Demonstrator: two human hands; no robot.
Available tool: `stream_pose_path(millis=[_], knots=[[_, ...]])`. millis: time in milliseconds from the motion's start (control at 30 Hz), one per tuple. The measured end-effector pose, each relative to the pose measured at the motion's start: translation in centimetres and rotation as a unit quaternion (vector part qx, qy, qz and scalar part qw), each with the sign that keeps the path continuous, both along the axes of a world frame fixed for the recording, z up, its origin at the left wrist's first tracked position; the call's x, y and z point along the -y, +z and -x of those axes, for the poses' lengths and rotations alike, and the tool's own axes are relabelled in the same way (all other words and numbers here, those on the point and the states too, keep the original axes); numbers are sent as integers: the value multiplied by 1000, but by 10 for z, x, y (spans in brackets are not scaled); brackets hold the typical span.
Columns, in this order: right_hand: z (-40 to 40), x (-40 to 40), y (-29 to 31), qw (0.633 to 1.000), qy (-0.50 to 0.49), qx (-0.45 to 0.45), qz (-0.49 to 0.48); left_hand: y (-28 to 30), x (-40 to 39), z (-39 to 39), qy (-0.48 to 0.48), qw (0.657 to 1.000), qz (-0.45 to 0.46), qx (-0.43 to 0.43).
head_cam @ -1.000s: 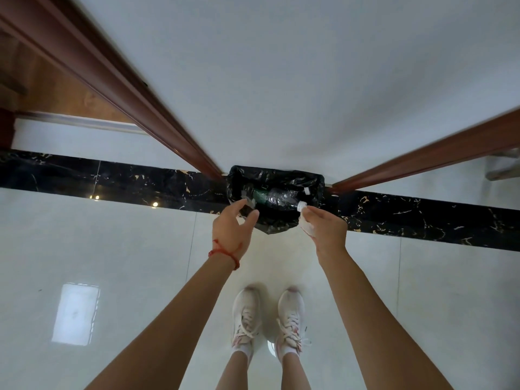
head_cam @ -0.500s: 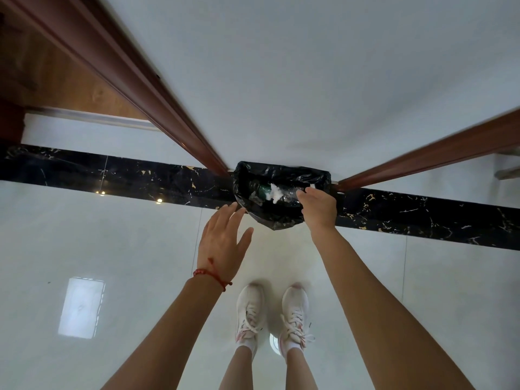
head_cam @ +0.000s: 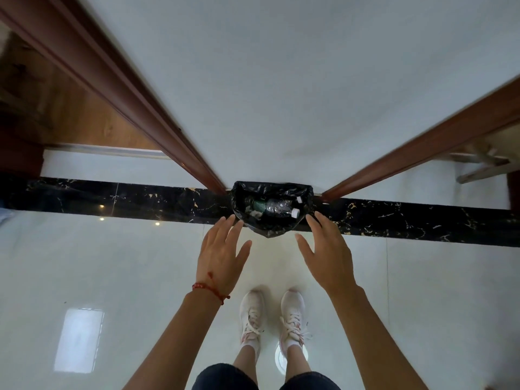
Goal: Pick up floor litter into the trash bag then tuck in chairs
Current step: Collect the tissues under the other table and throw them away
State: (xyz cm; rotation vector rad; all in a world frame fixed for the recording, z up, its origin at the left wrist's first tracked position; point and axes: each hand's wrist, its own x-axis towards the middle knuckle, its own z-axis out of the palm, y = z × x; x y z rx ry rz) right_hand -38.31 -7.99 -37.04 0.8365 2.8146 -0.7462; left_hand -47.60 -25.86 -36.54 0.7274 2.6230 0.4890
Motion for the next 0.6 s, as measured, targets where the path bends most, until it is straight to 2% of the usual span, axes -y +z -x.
stream_pose_path(millis=[233, 600], knots=[[-21, -1, 89, 998, -30, -43, -45, 78, -2, -3, -54, 997, 2, -46], [-67, 17, 198, 991, -100, -70, -56, 195, -10, -19, -119, 987, -52, -94]])
